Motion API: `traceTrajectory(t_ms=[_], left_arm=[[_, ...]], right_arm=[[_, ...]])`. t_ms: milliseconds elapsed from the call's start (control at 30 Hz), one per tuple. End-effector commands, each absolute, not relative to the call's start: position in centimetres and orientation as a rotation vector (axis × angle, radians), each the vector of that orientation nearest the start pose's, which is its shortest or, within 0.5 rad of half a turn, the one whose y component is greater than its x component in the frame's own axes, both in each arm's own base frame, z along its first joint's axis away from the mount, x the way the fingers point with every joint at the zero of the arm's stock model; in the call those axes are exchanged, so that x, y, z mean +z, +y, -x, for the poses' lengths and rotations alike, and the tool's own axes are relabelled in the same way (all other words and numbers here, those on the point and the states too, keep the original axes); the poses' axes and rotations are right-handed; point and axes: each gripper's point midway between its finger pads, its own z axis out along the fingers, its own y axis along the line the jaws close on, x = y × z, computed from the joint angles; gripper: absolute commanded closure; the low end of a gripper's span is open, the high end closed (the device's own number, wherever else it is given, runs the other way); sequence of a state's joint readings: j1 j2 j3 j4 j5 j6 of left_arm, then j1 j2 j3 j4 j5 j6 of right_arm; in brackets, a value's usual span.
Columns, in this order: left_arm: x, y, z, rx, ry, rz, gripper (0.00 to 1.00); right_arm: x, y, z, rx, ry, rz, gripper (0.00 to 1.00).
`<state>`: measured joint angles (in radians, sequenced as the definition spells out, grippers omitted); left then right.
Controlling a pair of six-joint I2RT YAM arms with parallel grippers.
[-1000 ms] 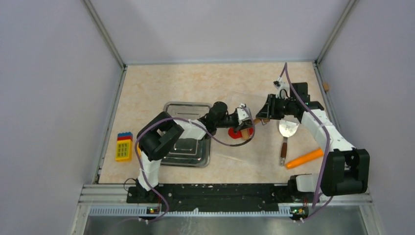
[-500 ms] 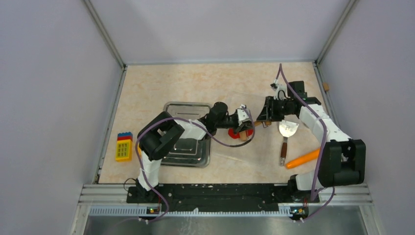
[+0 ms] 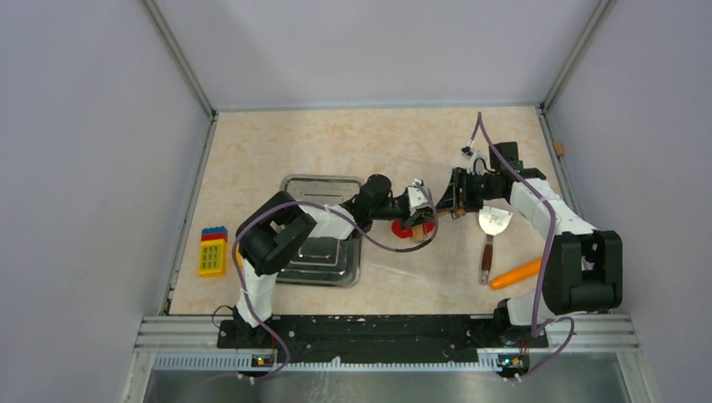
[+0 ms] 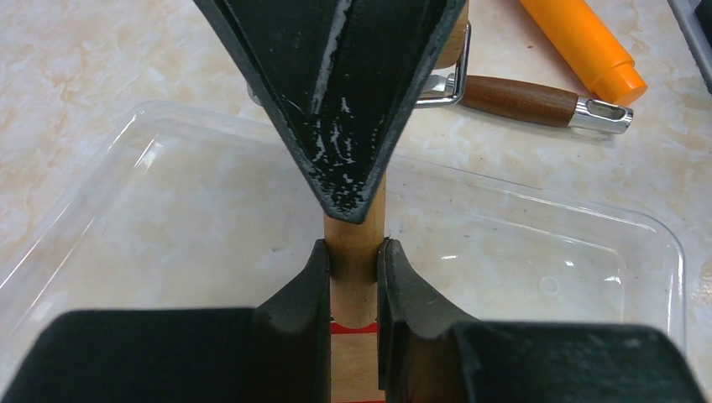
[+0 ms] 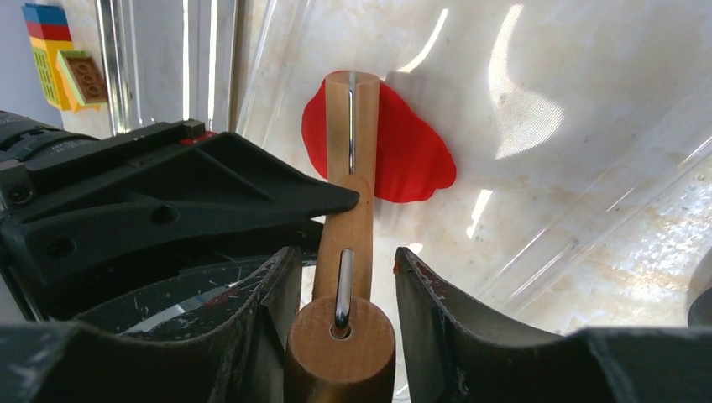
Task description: Roll out the dumpling wrappers from the dough
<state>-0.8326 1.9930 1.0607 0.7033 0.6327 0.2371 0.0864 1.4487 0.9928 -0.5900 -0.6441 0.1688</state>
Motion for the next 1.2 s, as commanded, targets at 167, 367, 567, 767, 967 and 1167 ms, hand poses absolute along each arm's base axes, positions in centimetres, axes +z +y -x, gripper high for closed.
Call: traceTrajectory(t_ms=[167,367,567,767,967,1167], left_arm=[[13.2,-46.9,-28.5,-1.009,1.213,-1.316,1.0],[15.3,-45.2,-29.6,-0.982,1.282,-1.235,0.62],[21.5,-40.0,-30.1,-0.967,1.443,-1.081,0.5],[16.7,-34.3,-34.2,-0.879,1.942,-0.752,0.52],[11.4,-32.9,-37.0,-0.918,2.333,-0.492,0.59],[8.8,-32.5,-38.6,-0.854,2.393,-0.309,0.61]], right_arm=[[11.8,14.2,-29.2,0.936,2.544,0.185,0.9],[14.6,14.4,-30.1,0.976,2.463,0.265,1.0],[17.0,14.4,-30.4,0.987,2.417,0.273,1.0],[17.2,14.4,-30.4,0.988,2.4,0.19,1.0],[17.2,14.4,-31.1,0.987,2.396,0.121,1.0],[15.9,14.5,-31.3,1.013,2.457,-0.008,1.0]])
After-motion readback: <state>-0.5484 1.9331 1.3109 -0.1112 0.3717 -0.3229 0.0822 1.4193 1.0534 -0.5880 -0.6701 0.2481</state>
